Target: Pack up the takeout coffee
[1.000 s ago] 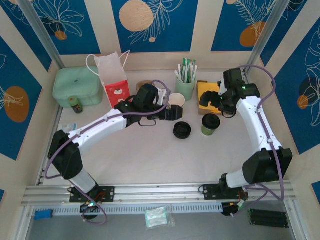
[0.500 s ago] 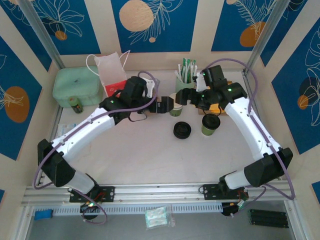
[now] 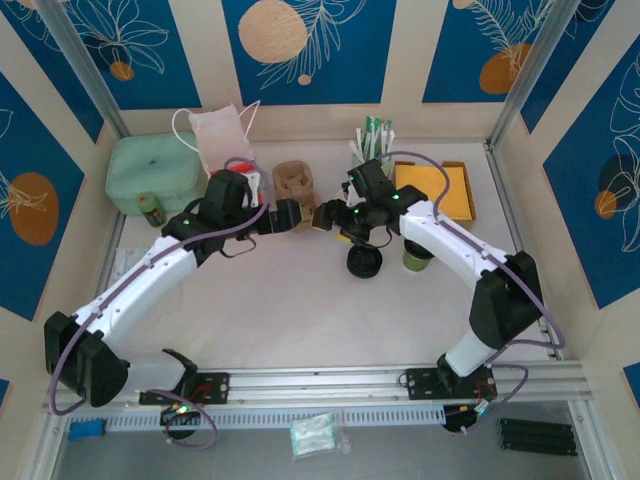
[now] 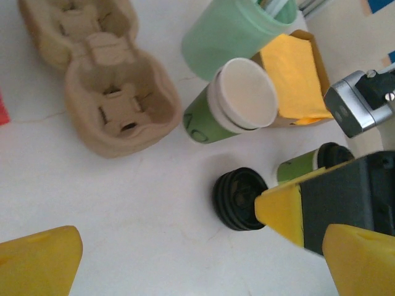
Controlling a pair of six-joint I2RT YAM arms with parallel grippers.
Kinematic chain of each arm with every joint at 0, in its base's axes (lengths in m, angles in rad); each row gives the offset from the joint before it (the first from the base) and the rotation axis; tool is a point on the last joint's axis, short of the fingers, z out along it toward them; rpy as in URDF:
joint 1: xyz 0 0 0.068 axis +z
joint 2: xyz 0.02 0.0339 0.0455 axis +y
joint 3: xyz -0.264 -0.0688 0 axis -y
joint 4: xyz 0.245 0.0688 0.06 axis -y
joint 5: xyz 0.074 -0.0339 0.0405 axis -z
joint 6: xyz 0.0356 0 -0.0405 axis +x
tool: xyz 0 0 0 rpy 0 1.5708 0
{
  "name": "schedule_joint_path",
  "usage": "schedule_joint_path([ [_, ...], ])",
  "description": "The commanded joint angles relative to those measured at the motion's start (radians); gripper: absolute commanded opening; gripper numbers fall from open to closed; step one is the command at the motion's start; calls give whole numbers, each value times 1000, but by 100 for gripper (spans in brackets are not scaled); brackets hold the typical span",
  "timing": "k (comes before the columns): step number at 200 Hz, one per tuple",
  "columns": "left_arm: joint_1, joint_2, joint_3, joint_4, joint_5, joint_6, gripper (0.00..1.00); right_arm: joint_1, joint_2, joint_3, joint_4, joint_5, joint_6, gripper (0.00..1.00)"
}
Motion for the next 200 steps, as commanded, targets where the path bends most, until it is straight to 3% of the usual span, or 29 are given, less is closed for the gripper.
schedule_joint_path([
  [1, 31, -46, -63, 18, 6, -20, 99, 9, 38, -29, 138, -14, 153, 62],
  [82, 81, -96, -163, 55, 63, -26, 100, 46, 227, 45, 244, 37, 321, 43],
  [145, 89, -58, -158, 82, 113, -21, 99, 50, 288, 100, 239, 68, 339, 40],
  [200, 91, -47, -160, 97, 127, -24, 99, 65, 244, 130, 174, 123, 273, 39],
])
